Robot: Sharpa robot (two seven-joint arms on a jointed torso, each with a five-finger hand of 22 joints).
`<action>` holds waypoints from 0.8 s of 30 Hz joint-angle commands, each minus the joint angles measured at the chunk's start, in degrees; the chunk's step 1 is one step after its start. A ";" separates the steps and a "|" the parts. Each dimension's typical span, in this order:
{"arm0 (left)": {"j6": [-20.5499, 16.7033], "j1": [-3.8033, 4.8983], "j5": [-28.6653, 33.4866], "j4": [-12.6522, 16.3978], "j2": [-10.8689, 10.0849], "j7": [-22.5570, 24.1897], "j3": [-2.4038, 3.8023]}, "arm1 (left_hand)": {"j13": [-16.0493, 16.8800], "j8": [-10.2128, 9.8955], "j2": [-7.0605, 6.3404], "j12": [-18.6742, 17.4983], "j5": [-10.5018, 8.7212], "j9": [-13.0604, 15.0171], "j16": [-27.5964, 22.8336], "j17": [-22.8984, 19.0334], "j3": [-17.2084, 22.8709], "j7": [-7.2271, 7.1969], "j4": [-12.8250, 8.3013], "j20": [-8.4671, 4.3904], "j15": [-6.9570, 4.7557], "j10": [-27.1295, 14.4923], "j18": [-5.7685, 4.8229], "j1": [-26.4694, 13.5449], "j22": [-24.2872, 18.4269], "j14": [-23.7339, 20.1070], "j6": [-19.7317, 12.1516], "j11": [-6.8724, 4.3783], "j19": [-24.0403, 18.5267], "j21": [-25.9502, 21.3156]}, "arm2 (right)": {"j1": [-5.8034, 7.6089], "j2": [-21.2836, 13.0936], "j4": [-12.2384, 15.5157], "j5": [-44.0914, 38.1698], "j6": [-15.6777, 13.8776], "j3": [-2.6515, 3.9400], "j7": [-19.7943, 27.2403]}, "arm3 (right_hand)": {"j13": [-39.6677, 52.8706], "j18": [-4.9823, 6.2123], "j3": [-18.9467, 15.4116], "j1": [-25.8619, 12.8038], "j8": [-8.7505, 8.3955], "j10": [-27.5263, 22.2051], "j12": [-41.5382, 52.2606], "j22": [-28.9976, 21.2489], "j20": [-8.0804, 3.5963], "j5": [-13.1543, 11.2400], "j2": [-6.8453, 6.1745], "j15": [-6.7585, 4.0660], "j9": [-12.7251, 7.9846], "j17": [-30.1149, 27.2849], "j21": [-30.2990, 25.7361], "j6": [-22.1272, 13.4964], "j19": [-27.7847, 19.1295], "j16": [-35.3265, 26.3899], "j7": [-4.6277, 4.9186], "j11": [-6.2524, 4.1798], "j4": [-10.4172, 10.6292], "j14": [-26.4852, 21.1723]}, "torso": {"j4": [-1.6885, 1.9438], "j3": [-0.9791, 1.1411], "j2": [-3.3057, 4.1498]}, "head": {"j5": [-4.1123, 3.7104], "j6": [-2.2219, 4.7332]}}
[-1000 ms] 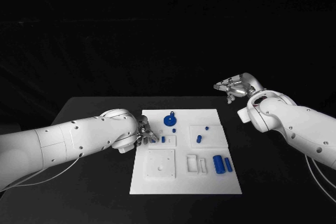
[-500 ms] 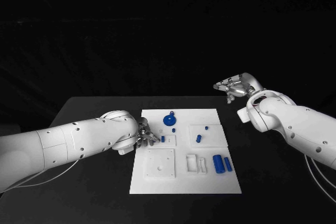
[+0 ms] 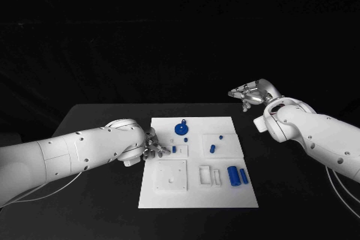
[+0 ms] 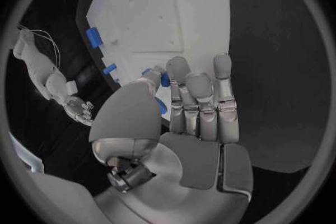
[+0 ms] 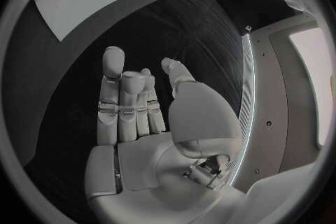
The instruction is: Assemble the parts on the task board
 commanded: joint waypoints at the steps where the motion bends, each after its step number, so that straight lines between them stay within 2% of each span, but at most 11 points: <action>1: 0.64 -0.10 -0.22 0.02 -0.28 -0.10 -0.06 | -0.13 -0.18 -1.72 -0.30 -0.24 0.05 -0.38 0.03 -0.45 0.47 1.06 -0.08 -0.12 2.73 0.16 -0.28 0.91 0.06 0.19 0.08 0.33 -0.18 | -0.10 0.00 0.04 -0.03 0.59 0.03 0.58 | -0.04 0.86 -0.01 -0.34 -0.23 -0.10 0.04 -0.04 0.28 0.26 -0.33 0.39 -0.03 -0.07 0.01 -0.23 2.09 -0.23 0.15 0.10 0.23 -0.03 | 0.05 -0.01 0.02 | -0.06 0.05; 3: 0.61 -0.10 -0.11 0.13 -0.46 0.12 -0.06 | -0.23 -0.25 -2.93 -0.38 -0.35 0.03 -0.49 0.02 -2.88 0.50 2.07 -0.10 -0.11 2.74 0.11 -1.03 0.89 0.00 0.20 0.16 0.27 -0.26 | -0.14 -0.01 0.04 -0.03 0.58 0.03 0.59 | -0.04 0.86 -0.01 -0.34 -0.23 -0.10 0.04 -0.04 0.28 0.26 -0.33 0.39 -0.03 -0.07 0.01 -0.23 2.09 -0.23 0.15 0.10 0.23 -0.03 | 0.04 -0.01 0.01 | -0.11 0.12; 4: 0.62 -0.10 -0.02 0.23 -0.58 0.28 -0.06 | -0.32 -0.38 -2.45 -0.50 -0.23 -0.01 -0.63 -0.03 -8.73 0.55 2.66 -0.07 -0.09 2.73 0.10 -0.22 0.86 -0.05 0.02 0.16 0.21 -0.36 | -0.16 -0.01 0.04 -0.03 0.59 0.03 0.59 | -0.04 0.86 -0.01 -0.34 -0.23 -0.10 0.04 -0.04 0.28 0.26 -0.33 0.39 -0.03 -0.07 0.01 -0.23 2.09 -0.23 0.15 0.10 0.23 -0.03 | 0.03 -0.02 0.00 | -0.13 0.11; 5: 0.59 -0.10 0.09 0.33 -0.67 0.38 -0.05 | -0.46 -0.45 -2.28 -0.66 -0.19 -0.06 -0.79 -0.07 -10.65 0.53 3.82 -0.12 -0.08 2.75 0.07 0.93 0.84 -0.09 0.06 0.14 0.20 -0.45 | -0.17 -0.02 0.05 -0.03 0.59 0.03 0.59 | -0.04 0.86 -0.01 -0.34 -0.23 -0.10 0.04 -0.04 0.28 0.26 -0.33 0.39 -0.03 -0.07 0.01 -0.23 2.09 -0.23 0.15 0.10 0.23 -0.03 | 0.03 -0.01 0.00 | -0.14 0.11; 6: 0.52 -0.10 0.23 0.44 -0.78 0.47 -0.05 | -0.54 -0.61 -3.15 -0.81 -0.27 -0.12 -0.93 -0.12 -11.87 0.68 4.18 -0.11 -0.06 2.69 0.04 0.65 0.81 -0.18 -0.20 0.27 0.14 -0.53 | -0.19 -0.02 0.05 -0.03 0.60 0.03 0.59 | -0.04 0.86 -0.01 -0.34 -0.23 -0.10 0.04 -0.04 0.28 0.26 -0.33 0.39 -0.03 -0.07 0.01 -0.23 2.09 -0.23 0.15 0.10 0.23 -0.03 | 0.02 -0.03 0.00 | -0.12 0.10; 7: 0.37 -0.10 0.44 0.62 -0.94 0.59 -0.05 | -0.76 -0.70 -2.92 -1.24 -0.21 -0.13 -1.25 -0.25 -13.00 0.77 4.22 -0.08 0.01 2.67 0.01 1.20 0.74 -0.38 -0.39 0.37 0.00 -0.70 | -0.21 -0.03 0.05 -0.03 0.60 0.03 0.59 | -0.04 0.86 -0.01 -0.34 -0.23 -0.10 0.04 -0.04 0.28 0.26 -0.33 0.39 -0.03 -0.07 0.01 -0.23 2.09 -0.23 0.15 0.10 0.23 -0.03 | 0.01 -0.02 0.01 | -0.16 0.07; 15: -0.53 -0.04 2.51 2.66 -2.64 1.23 0.13 | -1.76 -1.33 -2.95 -3.62 -0.19 -1.01 -3.31 -1.24 -13.53 1.30 4.20 0.21 0.28 2.67 0.14 1.45 0.17 -0.67 -1.76 0.73 -0.18 -2.11 | -0.32 -0.11 0.04 -0.03 0.44 0.03 0.43 | -0.14 0.86 -0.07 -0.31 -0.24 -0.18 -0.08 -0.08 0.29 0.59 -0.36 0.40 -0.04 -0.13 0.01 -0.38 2.11 -0.31 0.19 0.11 0.27 -0.04 | 0.05 0.04 -0.06 | -0.19 -0.02; 18: -0.33 0.12 4.54 3.46 -3.42 1.48 0.46 | -2.23 -3.04 -3.02 -4.89 -0.23 -2.96 -4.06 -1.47 -14.06 1.98 4.19 0.08 0.40 2.68 -0.16 1.29 -0.03 -0.97 -3.41 1.01 -0.40 -2.77 | -0.35 -0.11 0.01 -0.03 0.36 0.03 0.33 | -0.14 0.86 -0.01 -0.24 -0.24 -0.19 -0.08 -0.10 0.29 0.67 -0.33 0.40 -0.04 -0.14 -0.01 -0.38 2.11 -0.32 0.19 0.10 0.24 -0.04 | 0.05 0.05 -0.04 | -0.29 0.04; 21: -0.45 0.24 5.52 3.85 -3.93 1.70 1.21 | -2.51 -4.12 -2.69 -5.90 -0.21 -4.52 -4.77 -1.65 -13.87 2.47 4.11 -0.06 0.50 2.42 -0.43 1.38 -0.20 -1.57 -4.61 1.26 -0.59 -3.39 | -0.36 -0.11 0.00 -0.03 0.33 0.03 0.28 | -0.12 0.87 0.01 -0.23 -0.24 -0.18 -0.06 -0.09 0.28 0.77 -0.33 0.39 -0.04 -0.16 0.02 -0.39 2.11 -0.34 0.20 0.11 0.24 -0.04 | 0.04 0.05 -0.02 | -0.28 0.15; 23: -0.67 0.36 6.39 4.11 -4.38 2.08 1.97 | -2.85 -5.60 -2.19 -7.11 -0.20 -6.10 -5.42 -1.89 -13.63 3.19 3.95 -0.03 0.65 2.05 -0.43 1.56 -0.40 -2.18 -6.47 1.53 -0.87 -3.86 | -0.38 -0.12 0.01 -0.03 0.31 0.03 0.27 | -0.09 0.87 0.08 -0.22 -0.25 -0.15 -0.02 -0.15 0.28 0.90 -0.34 0.39 -0.04 -0.14 -0.10 -0.40 2.09 -0.32 0.20 0.10 0.23 -0.03 | 0.01 0.05 -0.02 | -0.32 0.18; 24: -0.65 0.43 7.16 4.19 -4.60 2.40 2.43 | -3.05 -5.96 -2.00 -8.21 -0.21 -7.39 -5.86 -2.07 -13.62 3.33 3.80 0.08 0.75 2.14 -0.43 1.59 -0.66 -2.51 -6.38 1.62 -1.10 -4.40 | -0.38 -0.12 0.00 -0.03 0.30 0.03 0.27 | -0.09 0.87 0.08 -0.22 -0.25 -0.15 -0.02 -0.15 0.28 0.90 -0.34 0.39 -0.04 -0.14 -0.10 -0.40 2.09 -0.32 0.20 0.10 0.23 -0.03 | -0.01 0.06 -0.03 | -0.34 0.23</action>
